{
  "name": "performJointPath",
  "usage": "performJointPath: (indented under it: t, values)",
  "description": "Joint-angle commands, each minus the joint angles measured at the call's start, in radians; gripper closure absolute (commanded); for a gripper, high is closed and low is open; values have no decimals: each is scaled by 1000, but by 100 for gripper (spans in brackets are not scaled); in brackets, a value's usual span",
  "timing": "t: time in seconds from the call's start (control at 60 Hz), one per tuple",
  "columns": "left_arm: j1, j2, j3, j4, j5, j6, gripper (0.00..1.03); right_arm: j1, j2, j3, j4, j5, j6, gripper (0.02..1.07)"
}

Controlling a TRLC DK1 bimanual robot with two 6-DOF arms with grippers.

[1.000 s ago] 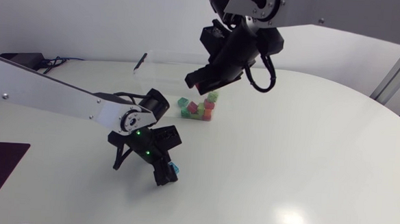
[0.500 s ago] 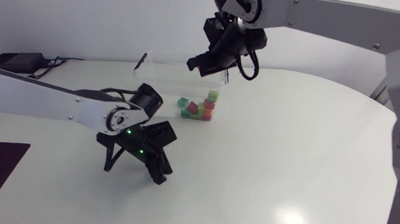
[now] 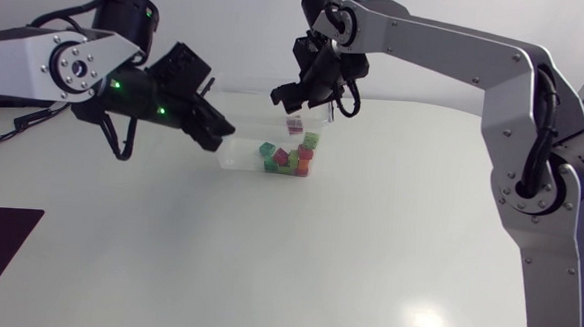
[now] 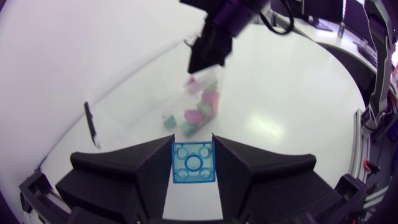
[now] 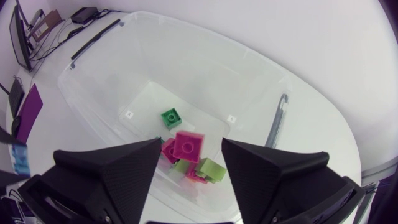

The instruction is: Place the duplo bricks in the container

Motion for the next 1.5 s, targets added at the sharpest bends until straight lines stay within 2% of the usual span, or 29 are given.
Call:
performJointPath:
  t: [0.0, 0.133, 0.167, 0.283, 0.4, 0.5, 0.55, 0.583, 0.767, 0.9, 0.967, 1.25, 1.483]
  values:
    - [27, 49, 73, 68, 17, -84, 85, -1, -7, 24, -11, 13, 14, 7]
    - [57, 150, 142, 189, 23, -156, 84, -2, -100, -30, 2, 18, 11, 7]
    - [60, 195, 163, 247, 23, -188, 84, -2, -139, -68, 13, 18, 5, 7]
    - [58, 307, 237, 290, 20, -199, 81, -2, -263, -223, 58, 19, -12, 7]
    - [58, 431, 329, 316, 8, -208, 62, -2, -401, -444, 154, 22, -39, 7]
    - [57, 498, 386, 319, -32, -210, 32, -4, -499, -596, 208, 38, -55, 7]
    - [55, 527, 407, 318, -47, -211, 10, -4, -550, -663, 229, 41, -59, 7]
    - [53, 532, 407, 319, -63, -214, 4, -2, -582, -705, 246, 49, -66, 7]
    - [52, 471, 355, 324, -182, -225, 4, 1, -775, -897, 305, 110, -93, 7]
    - [60, 365, 280, 290, -224, -225, 4, -8, -898, -984, 308, 156, -92, 7]
    - [66, 319, 240, 286, -294, -234, 4, -16, -947, -1022, 308, 160, -93, 7]
    - [110, 66, 47, 281, -300, -218, 4, -44, -1143, -1165, 294, 188, -96, 7]
    - [138, -140, -111, 312, -340, -175, 4, -110, -1288, -1265, 315, 190, -104, 7]
